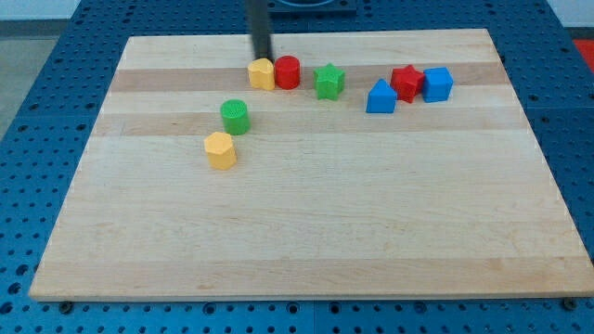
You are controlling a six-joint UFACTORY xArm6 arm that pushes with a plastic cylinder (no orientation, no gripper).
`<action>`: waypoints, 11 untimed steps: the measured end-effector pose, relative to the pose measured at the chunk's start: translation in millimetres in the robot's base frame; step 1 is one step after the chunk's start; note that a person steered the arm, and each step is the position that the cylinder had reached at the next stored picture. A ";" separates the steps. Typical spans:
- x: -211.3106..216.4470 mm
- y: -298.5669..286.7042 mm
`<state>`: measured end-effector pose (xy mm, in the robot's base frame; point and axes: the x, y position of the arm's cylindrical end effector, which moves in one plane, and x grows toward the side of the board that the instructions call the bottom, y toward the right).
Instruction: Move the red circle below the triangle
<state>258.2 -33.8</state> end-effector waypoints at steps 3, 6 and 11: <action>104.8 12.7; 142.5 -3.6; 157.3 73.4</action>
